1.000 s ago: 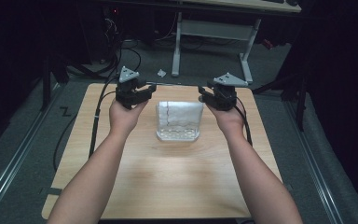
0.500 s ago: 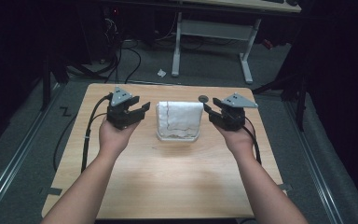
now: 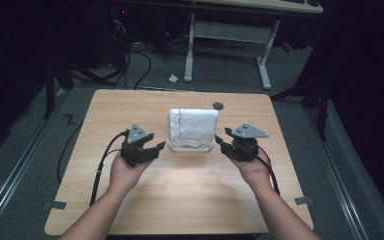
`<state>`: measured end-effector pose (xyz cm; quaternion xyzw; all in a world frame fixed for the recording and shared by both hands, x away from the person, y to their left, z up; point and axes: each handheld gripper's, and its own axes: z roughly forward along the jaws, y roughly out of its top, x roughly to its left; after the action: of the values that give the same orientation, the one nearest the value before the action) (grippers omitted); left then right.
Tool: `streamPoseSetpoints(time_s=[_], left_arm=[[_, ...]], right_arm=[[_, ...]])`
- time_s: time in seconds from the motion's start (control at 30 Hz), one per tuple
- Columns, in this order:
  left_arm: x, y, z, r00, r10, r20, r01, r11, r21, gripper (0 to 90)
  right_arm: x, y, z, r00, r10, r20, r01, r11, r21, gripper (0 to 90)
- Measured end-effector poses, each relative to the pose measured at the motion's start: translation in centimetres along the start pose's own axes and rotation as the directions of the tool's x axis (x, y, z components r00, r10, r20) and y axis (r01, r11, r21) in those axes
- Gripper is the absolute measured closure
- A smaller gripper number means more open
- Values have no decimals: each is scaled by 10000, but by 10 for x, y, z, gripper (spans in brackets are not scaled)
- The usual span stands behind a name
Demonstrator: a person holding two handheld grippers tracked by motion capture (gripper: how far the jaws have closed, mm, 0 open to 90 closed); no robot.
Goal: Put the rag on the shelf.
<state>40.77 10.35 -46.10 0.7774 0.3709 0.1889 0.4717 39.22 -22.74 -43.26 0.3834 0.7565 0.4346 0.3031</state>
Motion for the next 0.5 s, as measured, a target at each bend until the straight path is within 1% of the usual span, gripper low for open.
streamPoseSetpoints(time_s=[0.07,0.1,0.13,0.17,0.2,0.27,0.3,0.33,0.37,0.4,0.43,0.47,0.5], left_arm=[[-4,-10,3,9999,12,160,-16,9997,225,464],[-7,-15,5,9997,60,235,-69,9993,378,464],[-9,-19,6,9995,107,292,-121,9987,502,461],[-12,-24,6,9991,175,376,-198,9978,627,461],[-14,-30,6,9986,235,482,-272,9967,769,461],[-18,-39,5,9973,257,694,-324,9947,975,455],[-19,-43,6,9966,231,787,-315,9937,1077,454],[-21,-47,6,9960,230,865,-342,9910,1298,454],[-23,-53,5,9953,304,923,-444,9871,1536,452],[-24,-57,4,9951,357,921,-505,9852,1637,450],[-25,-61,1,9948,330,968,-489,9849,1661,449],[-25,-64,-1,9943,303,1026,-471,9850,1658,449],[-27,-70,-6,9933,170,1140,-349,9870,1567,446]], right_arm=[[6,-8,2,9999,-65,-101,67,9998,190,516],[8,-12,2,9999,-77,-136,79,9998,160,516],[13,-18,4,9997,-24,-250,32,9994,332,514],[13,-18,4,9997,-24,-250,32,9994,332,514],[16,-23,5,9995,-9,-303,20,9993,381,514],[25,-35,8,9987,18,-518,17,9977,678,510],[27,-38,9,9983,54,-580,-11,9972,743,508],[27,-38,9,9983,54,-580,-11,9972,743,508],[30,-42,10,9976,108,-679,-52,9966,824,505],[33,-46,12,9970,95,-771,-20,9953,964,502],[37,-49,12,9964,49,-847,41,9944,1057,499],[40,-53,13,9959,31,-904,74,9933,1157,496],[43,-56,13,9954,41,-955,78,9923,1240,492]])
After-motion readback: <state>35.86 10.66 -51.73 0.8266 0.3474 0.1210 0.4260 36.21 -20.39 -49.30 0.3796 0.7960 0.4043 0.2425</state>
